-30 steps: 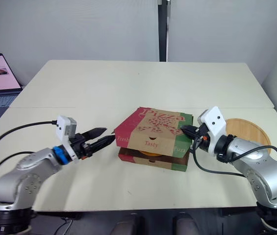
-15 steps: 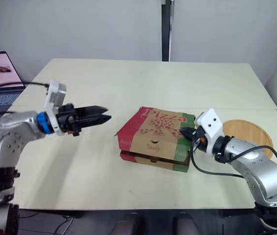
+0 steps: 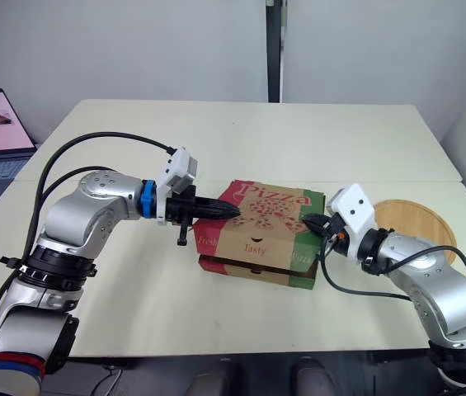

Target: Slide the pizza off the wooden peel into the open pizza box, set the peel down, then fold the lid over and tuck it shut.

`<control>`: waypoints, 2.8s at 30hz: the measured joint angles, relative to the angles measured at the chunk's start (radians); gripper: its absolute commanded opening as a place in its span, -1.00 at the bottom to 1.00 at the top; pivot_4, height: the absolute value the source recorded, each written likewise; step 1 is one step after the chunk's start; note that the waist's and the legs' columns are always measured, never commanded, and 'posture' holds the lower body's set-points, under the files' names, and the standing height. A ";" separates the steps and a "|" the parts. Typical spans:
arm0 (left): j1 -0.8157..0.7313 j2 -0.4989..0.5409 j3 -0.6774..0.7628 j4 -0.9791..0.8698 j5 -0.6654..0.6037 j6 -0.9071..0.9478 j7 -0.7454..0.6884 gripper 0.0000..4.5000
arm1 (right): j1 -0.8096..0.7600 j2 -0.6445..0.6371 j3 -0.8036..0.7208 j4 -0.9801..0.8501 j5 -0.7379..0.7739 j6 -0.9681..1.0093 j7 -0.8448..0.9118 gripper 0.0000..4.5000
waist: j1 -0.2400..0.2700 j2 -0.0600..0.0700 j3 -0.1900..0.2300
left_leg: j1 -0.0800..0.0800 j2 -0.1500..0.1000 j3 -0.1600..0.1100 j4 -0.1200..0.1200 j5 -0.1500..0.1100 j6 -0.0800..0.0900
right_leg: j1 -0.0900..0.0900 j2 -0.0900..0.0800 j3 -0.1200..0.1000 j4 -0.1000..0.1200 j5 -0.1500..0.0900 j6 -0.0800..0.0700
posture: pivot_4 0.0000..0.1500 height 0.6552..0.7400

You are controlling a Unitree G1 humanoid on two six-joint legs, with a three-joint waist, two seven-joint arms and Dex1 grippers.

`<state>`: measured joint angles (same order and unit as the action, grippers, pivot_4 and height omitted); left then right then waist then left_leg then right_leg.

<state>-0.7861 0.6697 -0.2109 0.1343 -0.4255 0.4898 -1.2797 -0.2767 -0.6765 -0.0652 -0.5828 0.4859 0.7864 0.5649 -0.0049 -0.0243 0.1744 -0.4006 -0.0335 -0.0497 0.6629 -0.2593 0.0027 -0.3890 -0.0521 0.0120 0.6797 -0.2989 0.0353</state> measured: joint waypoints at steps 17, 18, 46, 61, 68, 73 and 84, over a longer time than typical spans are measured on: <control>-0.018 -0.031 0.003 0.033 0.058 -0.053 -0.066 -0.99 | 0.210 -0.139 -0.088 -0.076 0.008 0.005 0.066 -1.00 | 0.000 -0.001 0.000 | 0.000 0.000 0.000 0.001 0.000 0.002 | 0.001 0.000 0.000 0.000 0.000 0.000 | 1.00 0.81; -0.018 -0.031 0.003 0.033 0.060 -0.057 -0.066 -0.99 | 0.207 -0.135 -0.086 -0.078 0.009 0.006 0.066 -1.00 | 0.001 -0.001 0.000 | 0.000 0.000 0.000 0.001 0.000 0.002 | 0.001 0.000 0.000 0.000 0.000 0.000 | 1.00 0.81; -0.040 -0.090 -0.040 0.059 0.141 -0.111 -0.108 -1.00 | 0.253 -0.131 -0.194 -0.118 0.034 0.011 0.057 -0.28 | 0.002 -0.001 0.000 | 0.000 0.000 0.000 0.001 0.000 0.002 | 0.001 0.001 -0.001 0.000 0.000 0.000 | 1.00 0.81; -0.044 -0.105 -0.040 0.075 0.159 -0.129 -0.122 -1.00 | 0.069 -0.162 0.158 -0.203 -0.019 0.037 0.000 0.98 | 0.000 -0.001 0.000 | 0.000 0.001 0.000 0.002 0.000 0.002 | 0.001 0.000 -0.001 0.000 0.000 0.000 | 1.00 0.81; -0.024 -0.093 -0.057 0.051 0.181 -0.163 -0.138 -1.00 | 0.046 -0.125 0.214 -0.166 -0.114 0.012 -0.022 0.98 | 0.000 -0.001 0.000 | 0.000 0.001 0.000 0.002 0.000 0.002 | 0.001 0.000 -0.001 0.000 0.000 0.000 | 1.00 0.81; 0.003 -0.090 -0.070 0.013 0.187 -0.169 -0.147 -1.00 | 0.053 -0.119 0.235 -0.170 -0.153 0.007 -0.023 0.98 | -0.001 0.000 0.000 | 0.000 0.001 0.000 0.002 0.000 0.002 | 0.001 0.001 -0.001 0.001 0.000 0.000 | 1.00 0.81; 0.024 -0.078 -0.081 -0.010 0.215 -0.199 -0.146 -1.00 | 0.159 -0.071 0.010 -0.240 -0.001 0.114 0.002 0.98 | 0.002 0.000 0.000 | 0.000 0.001 0.000 0.002 0.000 0.002 | 0.002 0.000 -0.001 0.000 0.000 0.000 | 1.00 0.81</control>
<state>-0.7621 0.5916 -0.2914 0.1243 -0.2109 0.2905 -1.4252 -0.1182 -0.7471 -0.0551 -0.8228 0.4846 0.9001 0.5672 -0.0026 -0.0248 0.1746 -0.4004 -0.0328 -0.0496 0.6645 -0.2593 0.0044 -0.3874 -0.0516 0.0113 0.6801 -0.2989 0.0355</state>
